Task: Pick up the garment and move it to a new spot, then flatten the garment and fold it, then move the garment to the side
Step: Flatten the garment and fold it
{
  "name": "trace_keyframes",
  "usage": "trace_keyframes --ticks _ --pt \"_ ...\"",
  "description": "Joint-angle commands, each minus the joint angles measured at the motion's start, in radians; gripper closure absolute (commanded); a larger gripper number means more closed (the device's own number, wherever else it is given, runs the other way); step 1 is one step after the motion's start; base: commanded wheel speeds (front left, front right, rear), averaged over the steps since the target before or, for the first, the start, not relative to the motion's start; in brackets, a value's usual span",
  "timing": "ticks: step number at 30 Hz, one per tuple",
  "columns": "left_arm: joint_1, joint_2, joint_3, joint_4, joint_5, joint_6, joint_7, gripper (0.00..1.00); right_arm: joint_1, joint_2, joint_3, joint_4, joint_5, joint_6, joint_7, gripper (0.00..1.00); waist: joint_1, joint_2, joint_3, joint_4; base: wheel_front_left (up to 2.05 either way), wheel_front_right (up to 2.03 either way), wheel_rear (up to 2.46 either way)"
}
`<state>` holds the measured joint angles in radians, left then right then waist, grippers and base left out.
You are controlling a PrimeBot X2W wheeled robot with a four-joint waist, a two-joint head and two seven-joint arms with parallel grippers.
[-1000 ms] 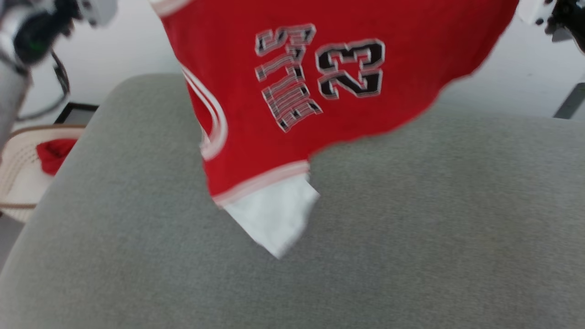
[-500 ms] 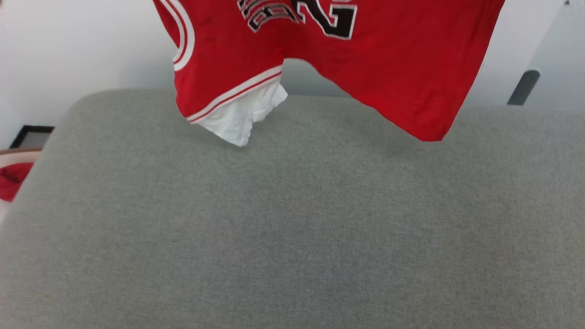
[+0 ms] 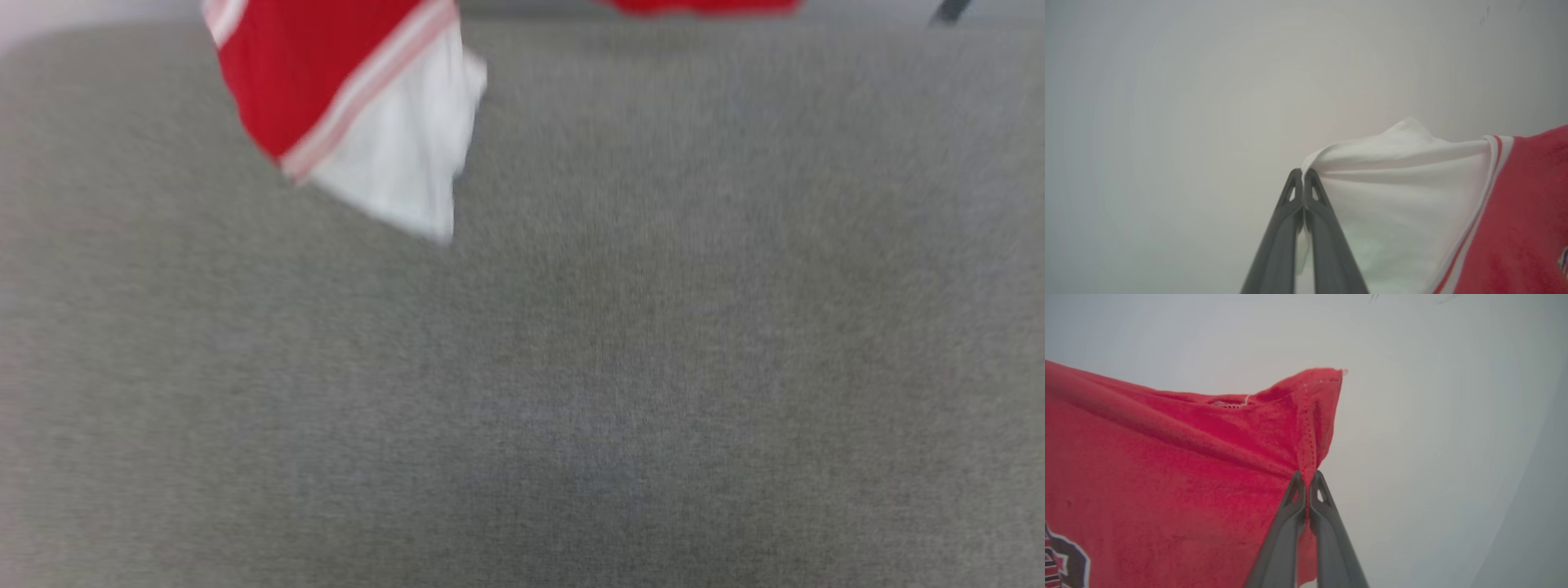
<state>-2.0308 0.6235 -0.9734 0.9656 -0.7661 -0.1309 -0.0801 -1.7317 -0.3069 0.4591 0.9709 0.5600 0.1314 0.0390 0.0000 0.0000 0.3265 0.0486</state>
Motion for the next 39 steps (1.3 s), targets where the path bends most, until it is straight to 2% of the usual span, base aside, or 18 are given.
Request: trace_keyframes --ticks 1,7,10,14,18,24,29,35,39 --pt "-0.042 0.005 -0.001 0.001 0.015 0.002 -0.029 1.00 -0.022 -0.010 -0.013 0.003 -0.016 -0.001 -0.038 1.00 0.0000 0.0000 0.230 -0.059 0.00 0.00 0.00" --pt "-0.173 -0.031 -0.009 0.008 0.062 0.003 -0.146 1.00 -0.088 -0.020 -0.040 0.034 -0.124 -0.001 -0.212 1.00 0.0000 0.0000 0.396 -0.036 0.00 0.00 0.00" --pt "-0.196 -0.052 0.001 0.008 0.071 0.003 -0.174 1.00 -0.108 -0.004 -0.059 0.062 -0.173 -0.001 -0.263 1.00 0.0000 0.0000 0.463 -0.019 0.00 0.00 0.00" --pt "-0.132 -0.079 0.019 0.013 0.059 0.003 -0.184 1.00 -0.098 0.025 -0.072 0.119 -0.222 -0.001 -0.288 1.00 0.0000 0.0000 0.521 0.008 0.00 0.00 0.00" --pt "-0.071 -0.089 0.050 -0.010 0.068 0.010 -0.186 1.00 -0.079 0.054 -0.080 0.166 -0.241 -0.001 -0.295 1.00 0.0000 0.0000 0.532 0.027 0.00 0.00 0.00" --pt "0.067 -0.112 0.083 -0.029 0.077 0.004 -0.185 1.00 -0.042 0.076 -0.068 0.225 -0.250 -0.001 -0.301 1.00 0.0000 0.0000 0.490 0.067 0.00 0.00 0.00" --pt "0.179 -0.123 0.057 -0.052 0.048 0.001 -0.185 1.00 -0.005 0.068 -0.030 0.226 -0.231 -0.001 -0.301 1.00 0.0000 0.0000 0.418 0.091 0.00 0.00 0.00" --pt "0.340 -0.097 -0.040 -0.161 -0.061 0.001 -0.163 1.00 0.119 0.033 0.043 0.167 -0.137 -0.001 -0.294 1.00 0.0000 0.0000 0.266 0.123 0.00 0.00 0.00" --pt "0.468 -0.041 -0.103 -0.267 -0.140 0.002 -0.115 1.00 0.255 -0.020 0.103 0.087 -0.046 -0.001 -0.284 1.00 0.0000 0.0000 0.151 0.134 0.00 0.00 0.00"
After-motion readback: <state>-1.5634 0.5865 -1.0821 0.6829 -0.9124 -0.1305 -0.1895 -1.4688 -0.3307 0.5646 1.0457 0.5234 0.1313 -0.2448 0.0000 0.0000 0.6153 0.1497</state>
